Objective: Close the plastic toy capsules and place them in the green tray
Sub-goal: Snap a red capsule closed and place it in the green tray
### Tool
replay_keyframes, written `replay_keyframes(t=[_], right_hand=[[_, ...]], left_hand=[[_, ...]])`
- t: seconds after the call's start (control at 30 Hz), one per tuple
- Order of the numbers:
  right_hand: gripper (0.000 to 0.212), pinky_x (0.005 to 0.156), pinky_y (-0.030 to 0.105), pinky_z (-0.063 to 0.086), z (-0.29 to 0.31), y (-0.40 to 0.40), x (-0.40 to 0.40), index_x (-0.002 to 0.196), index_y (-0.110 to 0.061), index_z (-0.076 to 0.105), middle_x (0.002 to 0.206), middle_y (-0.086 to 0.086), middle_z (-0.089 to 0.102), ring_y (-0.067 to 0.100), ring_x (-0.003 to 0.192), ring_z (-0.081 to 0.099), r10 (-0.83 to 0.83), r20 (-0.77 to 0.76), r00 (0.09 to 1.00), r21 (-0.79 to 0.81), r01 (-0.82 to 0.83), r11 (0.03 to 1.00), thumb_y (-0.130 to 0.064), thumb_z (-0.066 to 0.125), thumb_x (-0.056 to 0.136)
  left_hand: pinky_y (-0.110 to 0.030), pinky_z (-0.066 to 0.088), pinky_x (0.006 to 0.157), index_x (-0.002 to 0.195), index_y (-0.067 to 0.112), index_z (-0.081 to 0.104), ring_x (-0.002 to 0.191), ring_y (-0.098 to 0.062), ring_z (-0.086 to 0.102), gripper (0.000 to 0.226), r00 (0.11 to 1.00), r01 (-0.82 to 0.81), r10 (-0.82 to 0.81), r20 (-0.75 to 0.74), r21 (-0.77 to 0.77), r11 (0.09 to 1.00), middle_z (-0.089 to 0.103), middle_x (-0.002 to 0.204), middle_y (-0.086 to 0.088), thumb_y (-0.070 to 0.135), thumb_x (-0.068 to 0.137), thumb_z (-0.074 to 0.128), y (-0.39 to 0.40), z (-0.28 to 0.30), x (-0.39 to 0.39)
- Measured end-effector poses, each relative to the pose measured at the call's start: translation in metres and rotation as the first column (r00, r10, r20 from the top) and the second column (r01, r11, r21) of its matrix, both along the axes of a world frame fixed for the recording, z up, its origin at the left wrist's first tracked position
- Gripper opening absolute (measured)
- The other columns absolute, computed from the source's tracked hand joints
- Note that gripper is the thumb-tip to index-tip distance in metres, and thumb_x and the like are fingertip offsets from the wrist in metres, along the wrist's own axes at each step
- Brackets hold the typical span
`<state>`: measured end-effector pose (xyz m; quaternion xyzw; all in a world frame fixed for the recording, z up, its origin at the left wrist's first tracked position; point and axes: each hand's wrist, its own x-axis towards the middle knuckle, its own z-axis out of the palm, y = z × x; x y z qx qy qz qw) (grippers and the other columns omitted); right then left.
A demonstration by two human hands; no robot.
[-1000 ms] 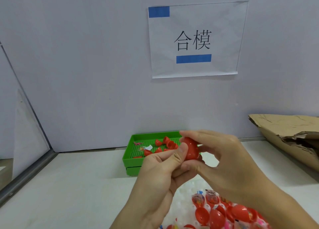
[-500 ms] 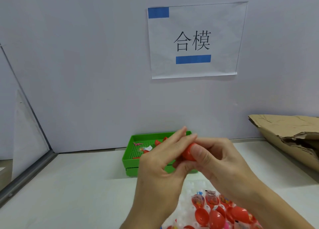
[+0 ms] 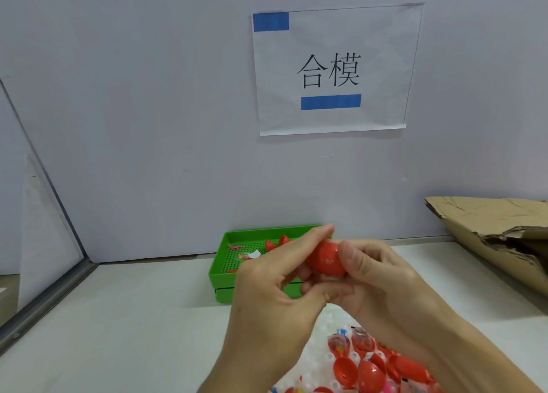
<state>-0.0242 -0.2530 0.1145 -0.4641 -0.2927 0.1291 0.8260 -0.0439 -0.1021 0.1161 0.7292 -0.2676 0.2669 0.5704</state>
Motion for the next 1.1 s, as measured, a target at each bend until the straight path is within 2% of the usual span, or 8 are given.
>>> replay_keyframes(t=[0.23,0.37,0.57,0.63,0.73,0.87,1.0,1.1], right_hand=[[0.067,0.091,0.044,0.054,-0.003,-0.001,0.000,0.101,0.027,0.054,0.109,0.037,0.051,0.040,0.102,0.067,0.140,-0.131,0.981,0.142,-0.121,0.982,-0.032,0.080,0.081],[0.036,0.092,0.040,0.054,0.000,0.000,-0.003,0.095,0.006,0.071,0.095,0.020,0.071,0.031,0.101,0.070,0.180,-0.070,0.981,0.112,-0.172,0.979,-0.029,0.070,0.090],[0.042,0.101,0.037,0.048,0.004,0.001,0.000,0.103,0.007,0.066,0.101,0.010,0.072,0.022,0.103,0.068,0.375,-0.001,0.927,0.199,-0.368,0.909,-0.008,0.027,0.107],[0.041,0.099,0.037,0.050,0.001,0.001,0.001,0.104,0.003,0.069,0.101,0.008,0.073,0.020,0.102,0.069,0.357,0.012,0.934,0.185,-0.353,0.917,-0.011,0.031,0.106],[0.026,0.086,0.037,0.056,0.000,0.003,-0.002,0.091,0.003,0.073,0.089,0.014,0.072,0.025,0.091,0.072,0.206,-0.082,0.975,0.144,-0.193,0.970,-0.023,0.067,0.092],[0.058,0.076,0.042,0.059,0.001,0.004,-0.005,0.099,0.012,0.070,0.094,0.027,0.061,0.036,0.085,0.069,0.131,-0.270,0.954,0.138,-0.096,0.986,-0.027,0.092,0.062],[0.057,0.081,0.040,0.057,0.005,0.004,-0.005,0.108,0.009,0.069,0.101,0.028,0.066,0.036,0.096,0.069,0.182,-0.332,0.926,0.135,-0.144,0.980,-0.038,0.078,0.078],[0.058,0.089,0.041,0.056,0.006,0.001,-0.003,0.103,0.001,0.074,0.098,0.021,0.071,0.033,0.097,0.069,0.131,-0.326,0.936,-0.010,-0.142,0.990,-0.051,0.060,0.084]], left_hand=[[-0.023,0.056,0.087,0.101,0.042,0.073,0.094,-0.004,0.072,0.047,1.000,-0.018,0.017,-0.016,-0.052,0.998,0.075,0.096,0.019,0.012,0.064,0.077,-0.003,0.006,-0.003],[-0.012,0.051,0.086,0.098,0.042,0.073,0.093,0.007,0.069,0.058,0.995,-0.093,0.093,0.031,-0.025,0.995,0.074,0.095,0.024,-0.003,0.062,0.083,-0.004,0.007,-0.006],[-0.009,0.049,0.089,0.108,0.026,0.071,0.100,0.009,0.066,0.052,0.976,-0.158,0.151,0.157,0.030,0.987,0.068,0.107,0.030,0.000,0.064,0.071,-0.005,0.006,-0.007],[-0.009,0.049,0.089,0.107,0.016,0.074,0.100,0.010,0.066,0.045,0.969,-0.181,0.168,0.183,0.058,0.982,0.069,0.109,0.026,0.001,0.064,0.071,-0.007,0.005,-0.006],[-0.008,0.050,0.082,0.103,0.023,0.077,0.093,0.010,0.066,0.043,0.959,-0.218,0.193,0.210,0.107,0.970,0.072,0.097,0.025,0.006,0.064,0.072,-0.006,0.009,-0.007],[-0.022,0.052,0.069,0.092,0.027,0.074,0.083,-0.005,0.064,0.025,0.969,-0.204,0.165,0.183,0.220,0.954,0.069,0.085,0.017,0.012,0.072,0.070,-0.005,0.012,-0.009],[-0.016,0.050,0.068,0.091,0.025,0.072,0.084,-0.002,0.063,0.025,0.963,-0.237,0.203,0.178,0.197,0.951,0.066,0.084,0.017,0.008,0.072,0.068,-0.004,0.010,-0.007],[-0.013,0.049,0.073,0.092,0.024,0.071,0.085,0.001,0.062,0.027,0.944,-0.299,0.259,0.203,0.199,0.933,0.066,0.087,0.017,0.007,0.072,0.067,0.000,0.008,-0.004]])
